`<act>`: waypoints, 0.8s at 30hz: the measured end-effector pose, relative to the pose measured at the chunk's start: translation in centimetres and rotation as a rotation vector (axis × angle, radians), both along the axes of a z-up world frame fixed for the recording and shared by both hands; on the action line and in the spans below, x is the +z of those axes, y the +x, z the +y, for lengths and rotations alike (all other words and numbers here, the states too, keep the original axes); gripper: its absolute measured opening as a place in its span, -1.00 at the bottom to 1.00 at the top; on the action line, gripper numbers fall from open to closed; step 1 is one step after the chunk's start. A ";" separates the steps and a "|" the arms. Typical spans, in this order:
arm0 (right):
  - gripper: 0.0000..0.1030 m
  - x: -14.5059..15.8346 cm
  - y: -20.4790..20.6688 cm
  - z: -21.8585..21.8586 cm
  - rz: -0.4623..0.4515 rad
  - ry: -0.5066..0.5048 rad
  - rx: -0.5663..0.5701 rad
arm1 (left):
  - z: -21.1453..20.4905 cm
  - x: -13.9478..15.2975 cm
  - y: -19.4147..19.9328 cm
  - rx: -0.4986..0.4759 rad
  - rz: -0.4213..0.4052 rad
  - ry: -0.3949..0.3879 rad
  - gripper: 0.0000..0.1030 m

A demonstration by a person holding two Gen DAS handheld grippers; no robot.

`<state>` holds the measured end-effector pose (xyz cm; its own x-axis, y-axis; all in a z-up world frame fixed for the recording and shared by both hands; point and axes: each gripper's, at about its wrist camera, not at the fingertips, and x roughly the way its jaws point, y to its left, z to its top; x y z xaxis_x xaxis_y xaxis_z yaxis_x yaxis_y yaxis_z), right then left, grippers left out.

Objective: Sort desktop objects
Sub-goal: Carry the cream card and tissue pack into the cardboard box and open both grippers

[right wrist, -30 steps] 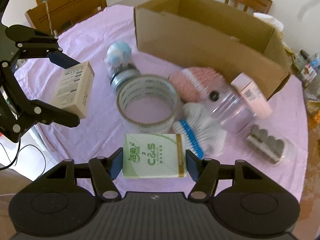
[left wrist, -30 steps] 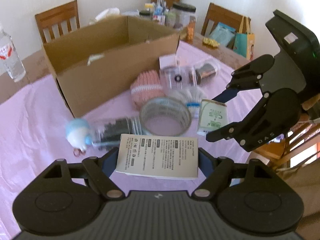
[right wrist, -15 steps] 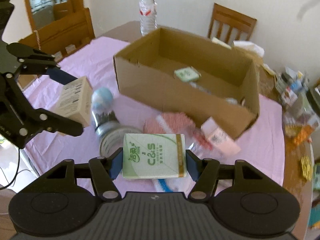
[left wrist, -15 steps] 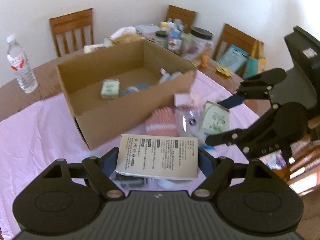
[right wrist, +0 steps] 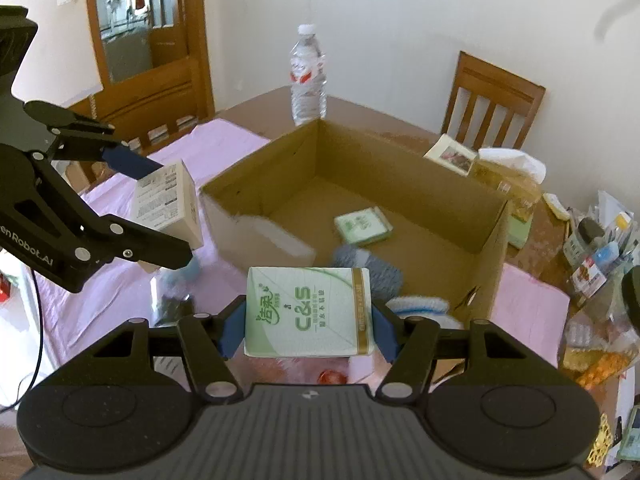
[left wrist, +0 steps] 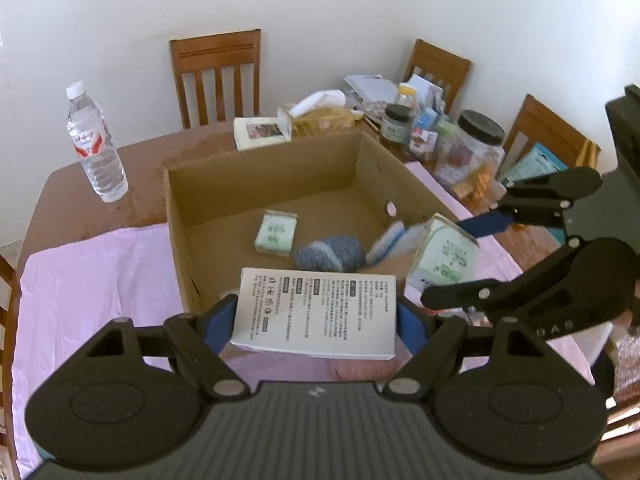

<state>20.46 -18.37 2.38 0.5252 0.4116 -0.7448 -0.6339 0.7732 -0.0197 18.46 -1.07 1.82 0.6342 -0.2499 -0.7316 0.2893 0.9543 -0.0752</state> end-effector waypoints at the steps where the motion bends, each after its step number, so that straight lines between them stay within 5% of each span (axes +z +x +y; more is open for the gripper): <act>1: 0.33 0.2 0.4 0.0 0.001 0.005 -0.005 | -0.1 0.1 0.5 -0.003 -0.001 0.004 0.57; 20: 0.33 -0.4 8.5 0.9 0.000 -0.042 -0.072 | 0.2 -1.7 9.9 0.010 0.025 0.024 0.58; 24: 0.73 -0.9 10.0 0.7 0.004 -0.034 -0.104 | 0.6 -2.3 11.0 0.006 0.040 0.017 0.76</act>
<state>30.50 -17.68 1.50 0.5608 0.3296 -0.7595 -0.5507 0.8335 -0.0450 29.49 -0.46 -0.49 0.6058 -0.2334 -0.7606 0.2803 0.9573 -0.0705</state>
